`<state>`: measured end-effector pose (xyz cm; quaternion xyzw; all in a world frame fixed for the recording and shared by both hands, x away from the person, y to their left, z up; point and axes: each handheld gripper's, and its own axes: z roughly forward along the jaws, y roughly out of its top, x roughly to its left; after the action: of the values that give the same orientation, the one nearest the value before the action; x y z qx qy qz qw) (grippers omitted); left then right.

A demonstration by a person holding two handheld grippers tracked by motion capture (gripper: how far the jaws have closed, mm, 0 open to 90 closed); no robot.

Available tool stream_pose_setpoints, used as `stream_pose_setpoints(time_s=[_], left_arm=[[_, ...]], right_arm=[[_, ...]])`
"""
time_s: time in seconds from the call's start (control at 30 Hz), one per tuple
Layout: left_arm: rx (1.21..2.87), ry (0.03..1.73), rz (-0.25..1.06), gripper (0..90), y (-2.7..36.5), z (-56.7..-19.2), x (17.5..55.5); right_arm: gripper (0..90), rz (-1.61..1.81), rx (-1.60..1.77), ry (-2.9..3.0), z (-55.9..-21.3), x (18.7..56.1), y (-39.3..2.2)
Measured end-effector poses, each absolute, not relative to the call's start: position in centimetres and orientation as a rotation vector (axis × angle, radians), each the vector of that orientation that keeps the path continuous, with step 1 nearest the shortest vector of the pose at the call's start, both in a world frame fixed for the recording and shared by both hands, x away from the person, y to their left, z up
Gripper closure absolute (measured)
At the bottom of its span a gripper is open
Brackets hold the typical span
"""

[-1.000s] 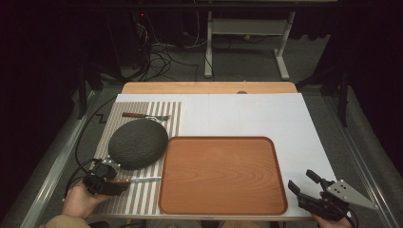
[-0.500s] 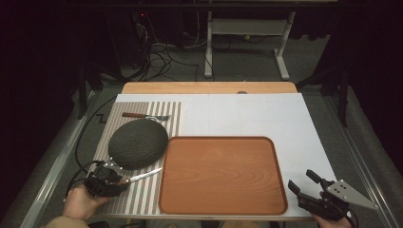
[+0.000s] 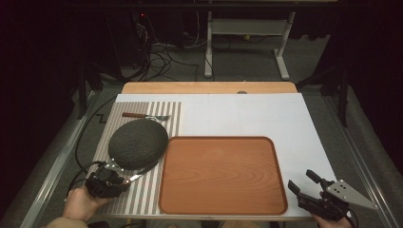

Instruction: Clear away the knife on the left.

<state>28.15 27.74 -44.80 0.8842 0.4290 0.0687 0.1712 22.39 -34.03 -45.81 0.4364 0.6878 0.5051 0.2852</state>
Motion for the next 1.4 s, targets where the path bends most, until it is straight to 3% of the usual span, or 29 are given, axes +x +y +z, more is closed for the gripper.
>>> stream_pose_setpoints(time_s=[0.43,0.47,1.4], left_arm=[[2.527,1.188,0.173,65.6,27.48,-44.71,27.97],[2.528,1.189,0.172,71.6,27.47,-44.70,27.98],[2.531,1.158,0.182,72.8,27.10,-44.71,27.68]], right_arm=[[23.5,1.350,1.161,1.840,-45.82,22.40,-34.01],[23.5,1.350,1.161,1.841,-45.82,22.40,-34.01],[23.6,1.349,1.160,1.843,-45.81,22.36,-34.01]])
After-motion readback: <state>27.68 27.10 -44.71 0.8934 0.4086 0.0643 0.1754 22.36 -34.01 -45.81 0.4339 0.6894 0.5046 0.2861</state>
